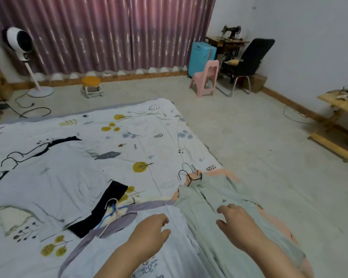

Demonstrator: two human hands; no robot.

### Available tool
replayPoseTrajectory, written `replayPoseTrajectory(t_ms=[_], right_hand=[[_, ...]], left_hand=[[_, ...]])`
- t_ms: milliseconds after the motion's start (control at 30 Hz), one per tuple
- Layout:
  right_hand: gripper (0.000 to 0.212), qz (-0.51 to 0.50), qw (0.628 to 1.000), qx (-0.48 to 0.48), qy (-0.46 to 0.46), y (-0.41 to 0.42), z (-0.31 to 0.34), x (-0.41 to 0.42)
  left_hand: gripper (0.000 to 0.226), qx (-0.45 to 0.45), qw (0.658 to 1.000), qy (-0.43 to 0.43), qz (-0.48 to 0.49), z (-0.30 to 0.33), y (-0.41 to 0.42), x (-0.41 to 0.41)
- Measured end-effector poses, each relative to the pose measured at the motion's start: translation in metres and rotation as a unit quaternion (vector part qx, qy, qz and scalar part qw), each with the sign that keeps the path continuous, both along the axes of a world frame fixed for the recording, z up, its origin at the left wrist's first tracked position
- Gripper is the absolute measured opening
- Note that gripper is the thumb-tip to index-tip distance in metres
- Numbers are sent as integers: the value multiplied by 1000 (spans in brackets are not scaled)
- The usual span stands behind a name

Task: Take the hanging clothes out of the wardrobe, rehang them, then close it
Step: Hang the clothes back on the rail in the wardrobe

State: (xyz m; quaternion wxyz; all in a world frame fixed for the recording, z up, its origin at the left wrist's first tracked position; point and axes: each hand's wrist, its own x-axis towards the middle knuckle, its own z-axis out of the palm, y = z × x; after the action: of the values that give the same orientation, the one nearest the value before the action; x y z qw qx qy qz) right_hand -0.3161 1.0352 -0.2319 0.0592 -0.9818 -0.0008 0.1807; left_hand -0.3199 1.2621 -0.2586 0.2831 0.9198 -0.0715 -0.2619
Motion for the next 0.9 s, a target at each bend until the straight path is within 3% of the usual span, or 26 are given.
replayPoseTrajectory(t_ms=[233,567,767,900], right_hand=[[37,34,999,-13,17,-64,-47,94],[42,67,994,-90,5,-112,-191,240],[57,75,994,-76,-3,-115,-275,310],[71,95,994,-52,15,-119,-314,339]], left_hand=[[38,3,996,23,85,-43,-59,65],[31,86,986,2,141,-171,-114,173],[41,133,980,-23,143,-247,-134,225],[41,133,982,19,133,-281,-139,249]])
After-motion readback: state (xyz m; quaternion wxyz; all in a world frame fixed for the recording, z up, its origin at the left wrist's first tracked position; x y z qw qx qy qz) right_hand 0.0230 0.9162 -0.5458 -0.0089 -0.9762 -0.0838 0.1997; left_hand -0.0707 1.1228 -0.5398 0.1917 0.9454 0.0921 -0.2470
